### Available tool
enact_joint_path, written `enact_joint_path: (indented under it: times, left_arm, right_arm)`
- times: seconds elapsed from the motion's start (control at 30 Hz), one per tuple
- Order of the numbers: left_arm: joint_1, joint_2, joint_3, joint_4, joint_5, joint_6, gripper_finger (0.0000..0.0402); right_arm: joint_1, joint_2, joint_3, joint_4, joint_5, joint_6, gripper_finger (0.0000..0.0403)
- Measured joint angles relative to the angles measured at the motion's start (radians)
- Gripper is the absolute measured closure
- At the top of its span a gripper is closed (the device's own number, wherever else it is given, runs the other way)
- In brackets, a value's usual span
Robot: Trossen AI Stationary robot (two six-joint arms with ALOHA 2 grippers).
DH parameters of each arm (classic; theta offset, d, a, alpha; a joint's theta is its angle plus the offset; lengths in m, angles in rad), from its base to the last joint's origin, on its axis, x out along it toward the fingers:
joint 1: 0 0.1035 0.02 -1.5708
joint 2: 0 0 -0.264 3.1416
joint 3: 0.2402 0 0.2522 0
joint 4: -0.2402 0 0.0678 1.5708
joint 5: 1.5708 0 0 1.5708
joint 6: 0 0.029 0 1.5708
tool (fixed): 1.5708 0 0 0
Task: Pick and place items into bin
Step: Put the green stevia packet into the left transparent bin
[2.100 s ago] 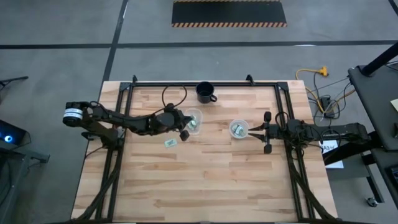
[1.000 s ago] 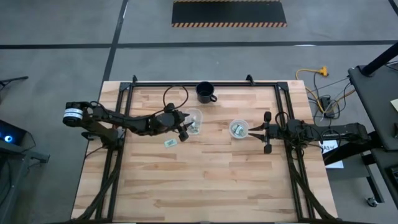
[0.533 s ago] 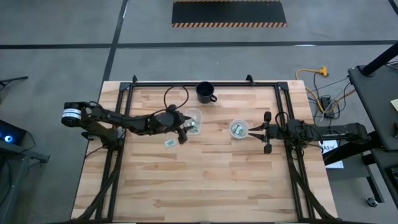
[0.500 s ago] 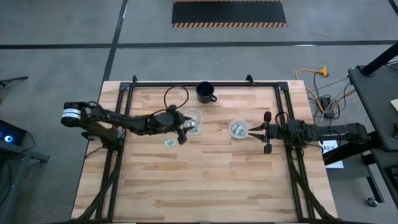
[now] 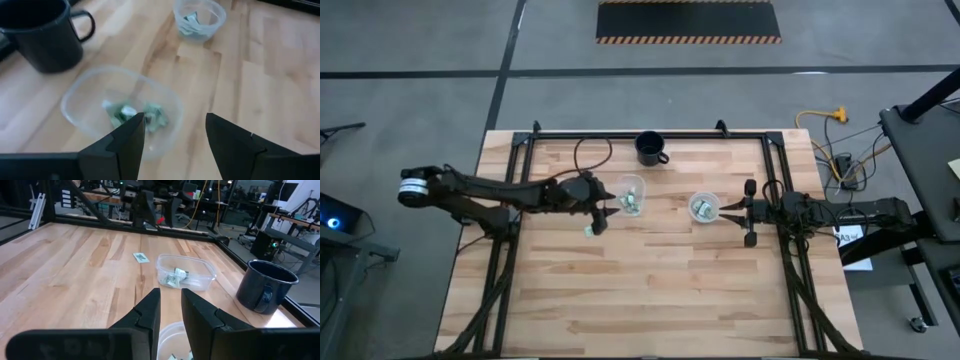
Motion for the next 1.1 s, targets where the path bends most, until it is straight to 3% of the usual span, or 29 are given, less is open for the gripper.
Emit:
enact_joint_path:
  times: [0.2,0.43,1.1]
  left_arm:
    - [-0.005,-0.076,0.001,-0.148,0.05,-0.027,0.021]
    - [-0.033,-0.081,0.001,-0.269,0.053,-0.027,0.021]
    - [-0.043,0.115,0.001,-0.347,0.123,-0.094,0.021]
  right_arm:
    - [0.0,0.0,0.0,0.0,0.0,0.0,0.0335]
    - [0.0,0.0,0.0,0.0,0.0,0.0,0.0335]
    - [0.0,-0.001,0.0,0.0,0.0,0.0,0.0335]
